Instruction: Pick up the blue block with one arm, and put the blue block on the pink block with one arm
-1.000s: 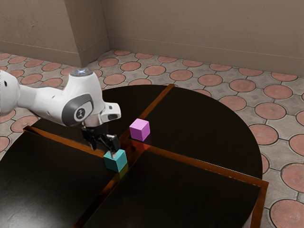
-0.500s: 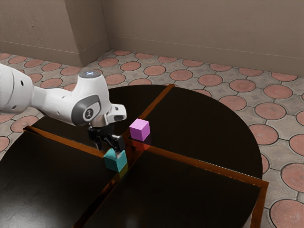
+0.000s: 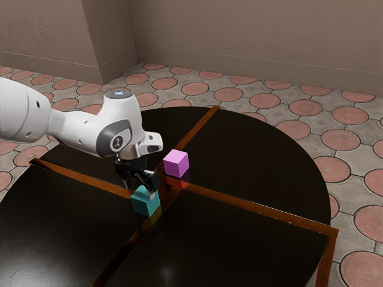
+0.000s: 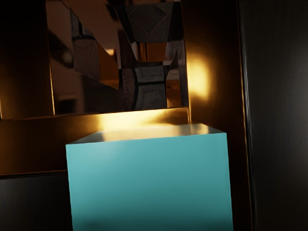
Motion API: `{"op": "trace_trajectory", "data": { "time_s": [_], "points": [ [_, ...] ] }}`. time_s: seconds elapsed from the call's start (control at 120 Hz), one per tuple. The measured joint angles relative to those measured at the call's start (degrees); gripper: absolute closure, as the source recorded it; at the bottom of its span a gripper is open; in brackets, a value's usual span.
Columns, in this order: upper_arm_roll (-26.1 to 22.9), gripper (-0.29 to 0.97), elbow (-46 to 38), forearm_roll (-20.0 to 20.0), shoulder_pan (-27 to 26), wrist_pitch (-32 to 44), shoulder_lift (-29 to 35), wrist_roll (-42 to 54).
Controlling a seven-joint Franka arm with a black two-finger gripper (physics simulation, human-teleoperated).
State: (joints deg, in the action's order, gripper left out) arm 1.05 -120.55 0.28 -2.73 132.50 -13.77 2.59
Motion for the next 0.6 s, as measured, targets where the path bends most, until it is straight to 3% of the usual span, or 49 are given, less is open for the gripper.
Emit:
{"op": "trace_trajectory", "data": {
  "time_s": [0.6],
  "points": [
    [0.09, 0.0, 3.35, -0.02, 0.04, -0.7, -4.89, 0.84]
  ]
}}
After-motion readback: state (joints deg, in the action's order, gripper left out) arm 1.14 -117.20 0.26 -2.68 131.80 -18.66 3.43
